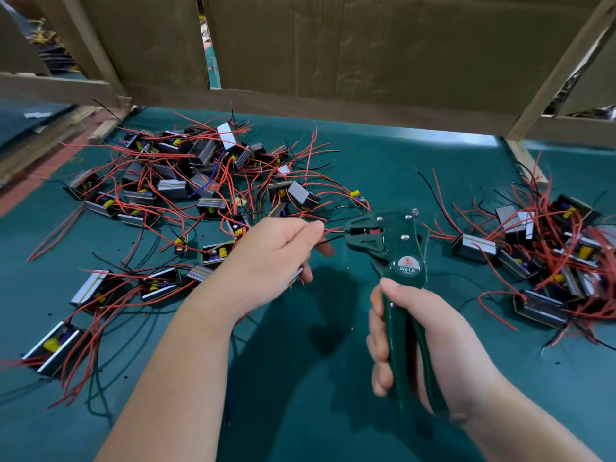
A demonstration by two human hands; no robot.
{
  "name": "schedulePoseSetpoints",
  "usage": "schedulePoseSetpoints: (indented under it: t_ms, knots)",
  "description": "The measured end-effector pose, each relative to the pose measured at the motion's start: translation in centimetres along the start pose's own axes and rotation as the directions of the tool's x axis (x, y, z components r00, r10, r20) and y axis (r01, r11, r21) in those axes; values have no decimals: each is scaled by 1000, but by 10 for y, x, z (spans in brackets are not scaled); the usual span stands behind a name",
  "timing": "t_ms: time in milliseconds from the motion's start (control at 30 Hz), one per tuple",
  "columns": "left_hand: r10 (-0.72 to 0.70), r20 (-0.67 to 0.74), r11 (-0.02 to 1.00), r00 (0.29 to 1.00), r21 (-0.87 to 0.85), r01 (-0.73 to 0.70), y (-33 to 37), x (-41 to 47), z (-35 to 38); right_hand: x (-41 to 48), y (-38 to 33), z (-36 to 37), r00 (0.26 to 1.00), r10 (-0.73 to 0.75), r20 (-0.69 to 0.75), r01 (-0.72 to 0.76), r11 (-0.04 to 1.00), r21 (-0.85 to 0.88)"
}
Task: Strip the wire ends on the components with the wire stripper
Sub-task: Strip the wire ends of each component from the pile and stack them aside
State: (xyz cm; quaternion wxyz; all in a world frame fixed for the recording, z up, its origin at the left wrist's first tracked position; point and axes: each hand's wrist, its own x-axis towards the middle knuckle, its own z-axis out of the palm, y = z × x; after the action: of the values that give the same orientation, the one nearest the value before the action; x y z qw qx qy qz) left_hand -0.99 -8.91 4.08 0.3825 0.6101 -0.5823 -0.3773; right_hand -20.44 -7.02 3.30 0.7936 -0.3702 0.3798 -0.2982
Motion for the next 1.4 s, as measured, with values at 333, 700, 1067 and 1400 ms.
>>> schedulePoseSetpoints:
  t_ms: [333, 700, 1067, 1400]
  knots:
    - [-74, 196, 991, 978, 128, 49, -8, -2, -2, -4, -28, -29, 993, 108, 39, -106, 993, -52]
    - [38, 143, 976, 989, -217, -6, -1, 0, 3, -4, -30, -34, 997, -79, 27, 74, 986, 148]
    - [-104, 3, 698, 995, -712, 75, 16, 0, 18, -3, -14, -9, 908, -28, 419, -30, 991, 131]
    - [-185, -404, 772, 896, -623, -121, 4, 7, -7, -6, -23, -15, 914, 29, 405, -58, 996, 61]
